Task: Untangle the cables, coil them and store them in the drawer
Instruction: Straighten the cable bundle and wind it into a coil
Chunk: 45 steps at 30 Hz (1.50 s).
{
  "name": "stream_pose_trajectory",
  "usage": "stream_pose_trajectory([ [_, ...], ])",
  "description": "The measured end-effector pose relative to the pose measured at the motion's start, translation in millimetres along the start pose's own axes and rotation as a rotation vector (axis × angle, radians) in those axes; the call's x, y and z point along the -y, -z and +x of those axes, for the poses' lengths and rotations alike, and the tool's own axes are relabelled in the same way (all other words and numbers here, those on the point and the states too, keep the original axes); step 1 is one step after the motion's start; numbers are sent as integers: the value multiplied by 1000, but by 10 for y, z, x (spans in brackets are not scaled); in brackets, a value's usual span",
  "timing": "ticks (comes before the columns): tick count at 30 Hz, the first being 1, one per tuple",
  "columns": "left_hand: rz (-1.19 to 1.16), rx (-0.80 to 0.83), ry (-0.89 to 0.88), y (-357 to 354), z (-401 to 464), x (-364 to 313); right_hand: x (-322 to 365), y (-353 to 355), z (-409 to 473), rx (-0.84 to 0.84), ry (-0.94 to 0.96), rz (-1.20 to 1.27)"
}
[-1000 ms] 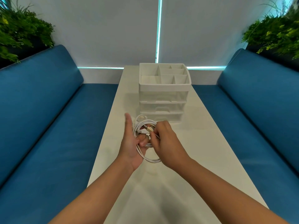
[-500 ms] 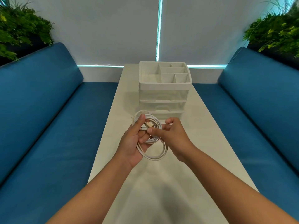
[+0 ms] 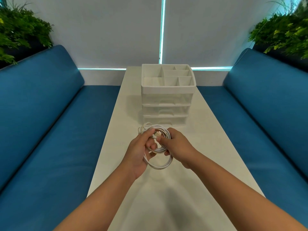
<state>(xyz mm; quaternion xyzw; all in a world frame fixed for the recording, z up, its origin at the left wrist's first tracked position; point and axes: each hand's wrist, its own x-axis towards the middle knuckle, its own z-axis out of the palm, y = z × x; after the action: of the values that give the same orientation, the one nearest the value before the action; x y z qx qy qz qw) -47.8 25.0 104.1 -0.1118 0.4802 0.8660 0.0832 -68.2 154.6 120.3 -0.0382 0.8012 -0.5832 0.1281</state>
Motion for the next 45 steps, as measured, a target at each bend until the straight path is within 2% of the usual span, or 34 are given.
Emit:
stream_pose_trajectory([
  [3,-43,-12,-26,-12,15,-33,-15,-19,-11,-25,34,95],
  [6,-48,10,-84,-37,12,-98,11,-4,-29,22,67,243],
  [11,14,18,-123,-113,6,-111,49,-39,-28,-30,39,274],
  [16,85,-36,-150,-98,8,-29,29,-50,-42,-83,72,189],
  [22,217,-94,-153,-158,0,36,-75,-70,51,-237,6,-14],
  [25,228,-80,-109,-176,1,41,-56,-16,116,-223,-92,-20],
  [29,106,-29,-40,-247,-52,53,-23,17,154,-188,-176,5],
  [35,-23,-164,-50,-246,-63,38,-5,54,57,38,-354,257],
  [37,-22,-193,-47,-224,-43,71,-45,61,46,43,-351,266],
  [40,2,-206,-37,-236,-47,116,-117,1,29,-83,-269,207],
  [45,16,-252,-41,-221,13,150,-240,-111,-6,-467,44,26],
])
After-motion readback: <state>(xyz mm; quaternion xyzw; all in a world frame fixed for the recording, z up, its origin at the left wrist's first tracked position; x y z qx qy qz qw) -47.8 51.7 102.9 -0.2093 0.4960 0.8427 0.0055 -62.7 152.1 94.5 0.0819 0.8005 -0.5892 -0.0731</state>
